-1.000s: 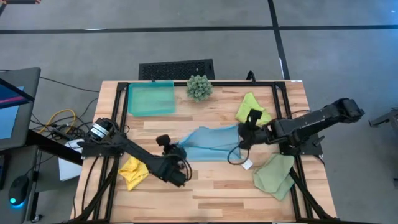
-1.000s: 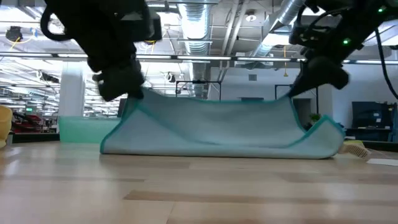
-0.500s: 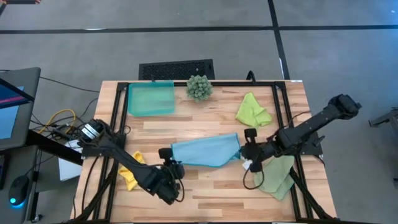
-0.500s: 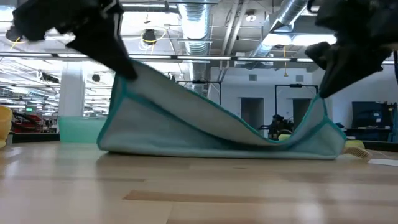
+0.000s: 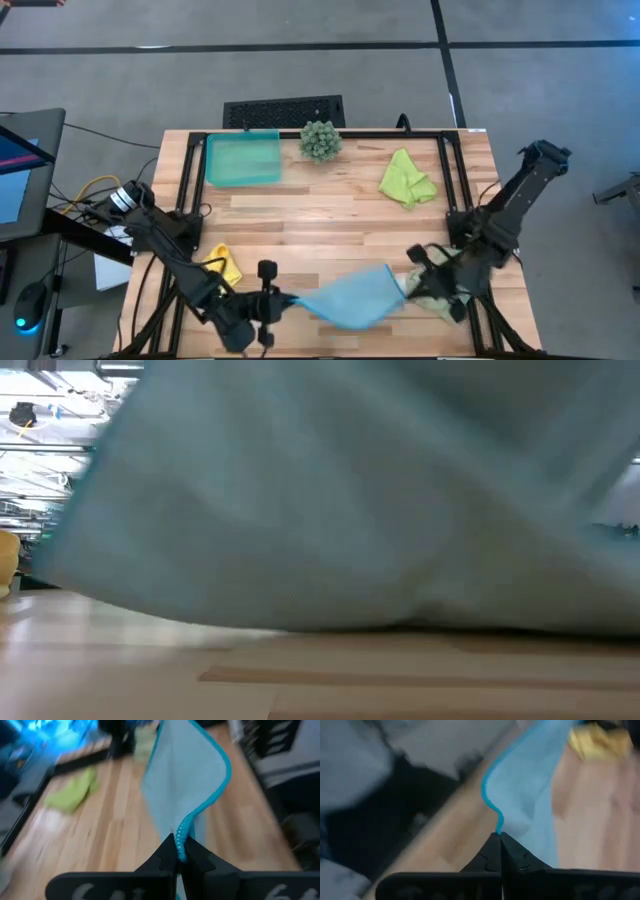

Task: Fold microfiber towels
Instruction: Fold the blue microfiber cloth

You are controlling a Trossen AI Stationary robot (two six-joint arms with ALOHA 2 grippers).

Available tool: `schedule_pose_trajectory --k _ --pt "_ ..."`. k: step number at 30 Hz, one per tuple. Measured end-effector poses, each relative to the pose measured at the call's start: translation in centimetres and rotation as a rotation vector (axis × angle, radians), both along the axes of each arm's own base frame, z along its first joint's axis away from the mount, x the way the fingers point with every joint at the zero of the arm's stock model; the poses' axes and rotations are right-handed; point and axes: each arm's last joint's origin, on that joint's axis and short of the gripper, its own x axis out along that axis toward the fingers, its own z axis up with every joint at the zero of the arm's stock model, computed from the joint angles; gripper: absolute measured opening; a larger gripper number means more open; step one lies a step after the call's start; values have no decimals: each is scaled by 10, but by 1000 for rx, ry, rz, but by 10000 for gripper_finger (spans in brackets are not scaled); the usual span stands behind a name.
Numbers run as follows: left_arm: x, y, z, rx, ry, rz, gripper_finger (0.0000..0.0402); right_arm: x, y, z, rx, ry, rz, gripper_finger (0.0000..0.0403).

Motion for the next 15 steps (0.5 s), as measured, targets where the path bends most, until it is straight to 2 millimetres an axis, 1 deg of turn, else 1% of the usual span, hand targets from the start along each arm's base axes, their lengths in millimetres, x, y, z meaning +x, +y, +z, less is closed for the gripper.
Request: schedule_pose_trajectory --k 3,6,9,12,15 --pt "-1 -6 7 -1 -74 1 0 -8 11 16 93 -97 28 8" --pt "-4 -1 4 50 -78 86 0 -10 8 21 79 -133 -38 8" --pt "-2 17 -9 46 -21 211 0 -6 -6 12 8 -110 -204 7" --pt "-1 39 -31 59 39 320 0 1 -23 -6 -79 -47 -363 9" --pt "3 59 -52 70 67 396 0 11 -41 -22 -121 -8 -493 10"
